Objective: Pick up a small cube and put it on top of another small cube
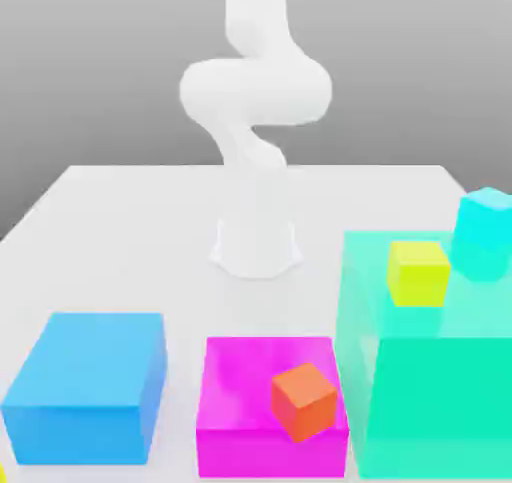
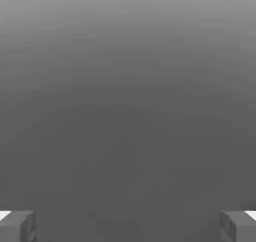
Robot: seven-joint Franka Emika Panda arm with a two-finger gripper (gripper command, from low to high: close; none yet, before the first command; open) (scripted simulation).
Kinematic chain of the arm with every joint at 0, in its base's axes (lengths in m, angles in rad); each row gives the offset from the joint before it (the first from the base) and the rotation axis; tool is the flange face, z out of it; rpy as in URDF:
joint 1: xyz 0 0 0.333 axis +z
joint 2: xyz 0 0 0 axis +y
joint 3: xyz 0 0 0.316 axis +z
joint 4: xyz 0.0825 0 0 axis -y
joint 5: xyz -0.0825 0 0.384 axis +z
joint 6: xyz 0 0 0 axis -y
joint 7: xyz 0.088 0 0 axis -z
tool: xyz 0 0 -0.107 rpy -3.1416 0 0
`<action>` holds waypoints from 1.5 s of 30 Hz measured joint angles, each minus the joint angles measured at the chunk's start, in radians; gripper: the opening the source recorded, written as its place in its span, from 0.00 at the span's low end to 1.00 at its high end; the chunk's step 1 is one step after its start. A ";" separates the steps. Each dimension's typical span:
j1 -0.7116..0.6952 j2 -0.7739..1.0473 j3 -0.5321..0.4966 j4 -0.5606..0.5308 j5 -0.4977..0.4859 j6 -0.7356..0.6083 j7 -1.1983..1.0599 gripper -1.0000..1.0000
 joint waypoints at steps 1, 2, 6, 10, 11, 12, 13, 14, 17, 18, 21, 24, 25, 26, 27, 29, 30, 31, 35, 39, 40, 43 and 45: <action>0.006 0.039 -0.020 0.009 0.009 0.004 -0.020 0.50; 0.012 0.076 -0.039 0.018 0.018 0.009 -0.040 0.50; 0.034 0.221 -0.115 0.052 0.061 0.025 -0.122 0.50; 0.046 0.365 -0.184 0.086 0.115 0.041 -0.211 0.50; 0.047 0.402 -0.200 0.094 0.130 0.044 -0.235 0.50; 0.047 0.438 -0.215 0.103 0.146 0.048 -0.259 0.50; 0.046 0.475 -0.228 0.112 0.162 0.052 -0.283 0.50; 0.043 0.511 -0.240 0.120 0.178 0.055 -0.307 0.50; 0.026 0.622 -0.270 0.146 0.227 0.065 -0.379 0.50; 0.017 0.659 -0.276 0.155 0.242 0.069 -0.403 0.50; -0.018 0.768 -0.286 0.180 0.282 0.080 -0.469 0.50; -0.048 0.874 -0.290 0.205 0.309 0.093 -0.527 0.50; -0.058 0.909 -0.292 0.213 0.316 0.098 -0.545 0.50; -0.070 0.943 -0.293 0.221 0.321 0.104 -0.562 0.50; -0.081 0.977 -0.294 0.229 0.325 0.109 -0.578 0.50; -0.105 1.043 -0.296 0.245 0.329 0.122 -0.607 0.50; -0.116 1.076 -0.298 0.252 0.328 0.129 -0.620 0.50; -0.127 1.108 -0.300 0.260 0.327 0.136 -0.633 0.50; -0.169 1.232 -0.312 0.289 0.310 0.167 -0.678 0.50; -0.215 1.374 -0.271 0.326 0.348 0.253 -0.719 0.50; -0.223 1.397 -0.261 0.332 0.357 0.270 -0.726 0.00; -0.223 1.397 -0.261 0.332 0.358 0.269 -0.727 0.00; -0.223 1.397 -0.261 0.332 0.360 0.267 -0.728 0.00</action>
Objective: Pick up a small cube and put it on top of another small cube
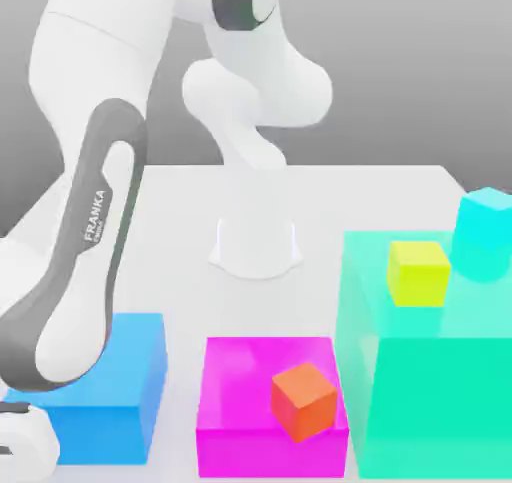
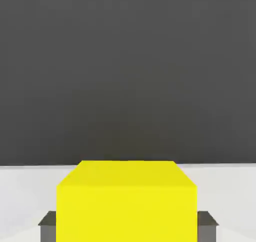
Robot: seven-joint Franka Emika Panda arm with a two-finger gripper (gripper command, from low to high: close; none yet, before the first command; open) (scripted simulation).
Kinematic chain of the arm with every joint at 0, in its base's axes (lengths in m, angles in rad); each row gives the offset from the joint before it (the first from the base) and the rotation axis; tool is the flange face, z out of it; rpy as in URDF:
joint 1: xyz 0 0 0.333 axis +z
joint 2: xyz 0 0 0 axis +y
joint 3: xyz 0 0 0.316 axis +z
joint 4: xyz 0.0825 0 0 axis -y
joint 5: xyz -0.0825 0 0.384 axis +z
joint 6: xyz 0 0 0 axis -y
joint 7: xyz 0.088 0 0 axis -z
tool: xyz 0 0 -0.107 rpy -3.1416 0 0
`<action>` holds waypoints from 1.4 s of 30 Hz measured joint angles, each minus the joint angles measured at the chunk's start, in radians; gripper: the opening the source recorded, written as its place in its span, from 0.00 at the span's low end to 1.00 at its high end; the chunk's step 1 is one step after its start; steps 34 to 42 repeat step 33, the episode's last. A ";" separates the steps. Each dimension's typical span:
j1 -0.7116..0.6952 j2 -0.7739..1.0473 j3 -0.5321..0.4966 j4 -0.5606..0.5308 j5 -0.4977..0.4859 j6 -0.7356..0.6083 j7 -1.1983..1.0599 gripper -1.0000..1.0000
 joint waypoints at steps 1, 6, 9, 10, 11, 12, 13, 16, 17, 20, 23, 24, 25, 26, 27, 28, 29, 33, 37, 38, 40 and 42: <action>-0.003 0.012 0.004 0.003 0.005 0.009 -0.003 0.00; 0.045 -0.125 -0.040 -0.041 -0.059 -0.083 0.006 0.00; 0.088 -0.222 -0.005 -0.101 -0.120 -0.113 -0.106 0.00; 0.103 -0.253 0.010 -0.123 -0.140 -0.121 -0.151 0.00; 0.116 -0.284 0.027 -0.144 -0.160 -0.128 -0.195 0.00; 0.129 -0.315 0.043 -0.166 -0.179 -0.136 -0.241 0.00; 0.144 -0.345 0.058 -0.187 -0.197 -0.143 -0.287 0.00; 0.180 -0.434 0.110 -0.250 -0.246 -0.163 -0.426 0.00; 0.193 -0.463 0.127 -0.271 -0.261 -0.170 -0.474 0.00; 0.232 -0.550 0.176 -0.334 -0.302 -0.188 -0.618 0.00; 0.302 -0.640 0.219 -0.398 -0.337 -0.204 -0.771 0.00; 0.330 -0.671 0.230 -0.422 -0.349 -0.209 -0.826 0.00; 0.358 -0.705 0.240 -0.445 -0.361 -0.215 -0.883 0.00; 0.383 -0.722 0.246 -0.469 -0.370 -0.203 -0.933 0.00; 0.393 -0.713 0.244 -0.485 -0.372 -0.176 -0.960 0.00; 0.396 -0.692 0.243 -0.499 -0.371 -0.140 -0.975 0.00; 0.398 -0.665 0.238 -0.511 -0.369 -0.100 -0.984 0.00; 0.391 -0.640 0.235 -0.520 -0.368 -0.067 -0.988 1.00; 0.391 -0.640 0.235 -0.520 -0.368 -0.067 -0.988 1.00; 0.391 -0.640 0.235 -0.520 -0.368 -0.067 -0.988 1.00; 0.391 -0.640 0.235 -0.520 -0.368 -0.067 -0.988 1.00; 0.391 -0.640 0.235 -0.520 -0.368 -0.067 -0.988 1.00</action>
